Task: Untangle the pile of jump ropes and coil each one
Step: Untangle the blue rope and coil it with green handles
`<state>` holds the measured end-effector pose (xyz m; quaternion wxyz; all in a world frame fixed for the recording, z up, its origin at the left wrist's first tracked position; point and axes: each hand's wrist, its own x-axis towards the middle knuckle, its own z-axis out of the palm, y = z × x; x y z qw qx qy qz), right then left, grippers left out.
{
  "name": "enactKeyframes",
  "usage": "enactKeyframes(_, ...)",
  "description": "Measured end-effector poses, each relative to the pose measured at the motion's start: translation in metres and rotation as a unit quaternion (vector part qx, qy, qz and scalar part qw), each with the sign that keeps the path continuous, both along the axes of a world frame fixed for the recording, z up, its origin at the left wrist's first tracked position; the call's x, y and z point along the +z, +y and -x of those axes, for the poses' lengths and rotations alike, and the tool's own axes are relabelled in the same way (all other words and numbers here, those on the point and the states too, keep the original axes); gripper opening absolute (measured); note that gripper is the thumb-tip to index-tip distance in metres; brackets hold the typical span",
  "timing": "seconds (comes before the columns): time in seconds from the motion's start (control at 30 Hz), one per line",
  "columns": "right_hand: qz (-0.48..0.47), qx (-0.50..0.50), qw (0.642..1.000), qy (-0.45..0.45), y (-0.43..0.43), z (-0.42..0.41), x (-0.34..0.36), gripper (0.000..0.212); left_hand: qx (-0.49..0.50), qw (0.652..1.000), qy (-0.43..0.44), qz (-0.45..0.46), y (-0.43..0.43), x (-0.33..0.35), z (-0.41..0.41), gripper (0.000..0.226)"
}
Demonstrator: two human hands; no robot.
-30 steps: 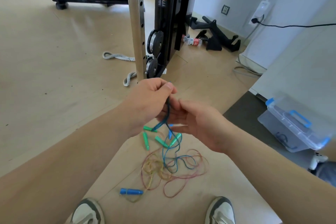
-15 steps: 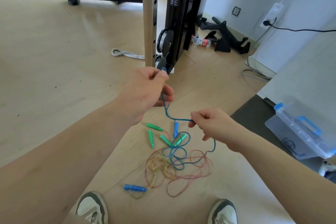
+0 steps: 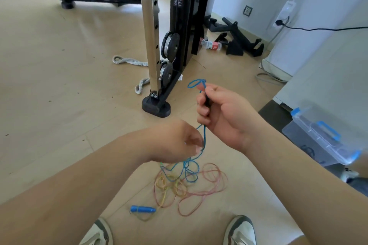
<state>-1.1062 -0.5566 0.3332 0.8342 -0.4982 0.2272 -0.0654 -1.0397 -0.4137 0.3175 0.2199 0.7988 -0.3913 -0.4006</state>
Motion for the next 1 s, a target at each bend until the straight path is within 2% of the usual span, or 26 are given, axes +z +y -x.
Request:
enactKeyframes(0.07,0.007,-0.018,1.000,-0.008,-0.005,-0.001,0.001,0.019,0.009,1.000,-0.002,0.018,-0.002,-0.002,0.002,0.017)
enactKeyframes(0.17,0.036,-0.033,0.999,-0.023,-0.015,0.002,0.002,0.023,0.063,0.993,0.030,0.097,-0.009,0.000,0.007,0.017)
enactKeyframes(0.2,0.077,-0.034,0.996,-0.017,-0.017,0.004,0.002,0.023,0.075,0.989,0.032,0.123,-0.013,0.001,0.010,0.014)
enactKeyframes(0.27,0.234,-0.027,0.972,0.027,-0.020,0.008,-0.001,0.027,0.122,0.976,0.048,0.175,-0.021,0.006,0.015,0.014)
enactKeyframes(0.33,0.325,0.005,0.943,0.066,-0.022,0.012,-0.007,0.041,0.192,0.950,0.070,0.235,-0.027,0.012,0.016,0.021)
enactKeyframes(0.4,0.300,0.080,0.948,0.064,-0.023,0.017,-0.011,0.057,0.261,0.919,0.054,0.291,-0.030,0.020,0.011,0.018)
enactKeyframes(0.43,0.282,0.122,0.950,0.055,-0.022,0.020,-0.012,0.058,0.291,0.903,0.053,0.311,-0.031,0.023,0.008,0.018)
enactKeyframes(0.53,0.324,0.200,0.921,0.081,-0.023,0.029,-0.013,0.034,0.361,0.845,0.123,0.376,-0.031,0.034,-0.003,0.019)
enactKeyframes(0.6,0.419,0.246,0.860,0.154,-0.025,0.035,-0.017,0.026,0.399,0.817,0.145,0.392,-0.029,0.038,-0.010,0.023)
enactKeyframes(0.67,0.492,0.278,0.797,0.211,-0.024,0.038,-0.020,0.027,0.408,0.827,0.145,0.359,-0.025,0.035,-0.018,0.025)
enactKeyframes(0.7,0.503,0.266,0.794,0.215,-0.023,0.037,-0.019,0.028,0.400,0.849,0.137,0.317,-0.022,0.032,-0.020,0.025)
enactKeyframes(0.73,0.507,0.239,0.803,0.202,-0.022,0.035,-0.018,0.028,0.365,0.891,0.091,0.256,-0.018,0.026,-0.022,0.023)
enactKeyframes(0.77,0.513,0.207,0.813,0.180,-0.020,0.033,-0.014,0.027,0.286,0.942,0.007,0.173,-0.013,0.020,-0.024,0.022)
enactKeyframes(0.8,0.519,0.176,0.822,0.154,-0.019,0.032,-0.011,0.027,0.188,0.975,-0.078,0.089,-0.009,0.015,-0.023,0.021)
enactKeyframes(0.83,0.516,0.148,0.834,0.125,-0.017,0.029,-0.008,0.026,0.091,0.987,-0.134,0.015,-0.007,0.011,-0.018,0.021)
enactKeyframes(0.87,0.502,0.128,0.850,0.093,-0.014,0.027,-0.004,0.026,0.024,0.989,-0.147,-0.021,-0.006,0.006,-0.012,0.025)
enactKeyframes(0.93,0.482,0.091,0.871,0.038,-0.005,0.024,0.004,0.026,-0.021,0.995,-0.091,-0.016,-0.008,-0.001,-0.001,0.034)
enactKeyframes(1.0,0.471,0.050,0.881,-0.008,-0.001,0.020,0.010,0.025,-0.026,0.997,-0.072,0.017,-0.012,-0.006,0.006,0.027)
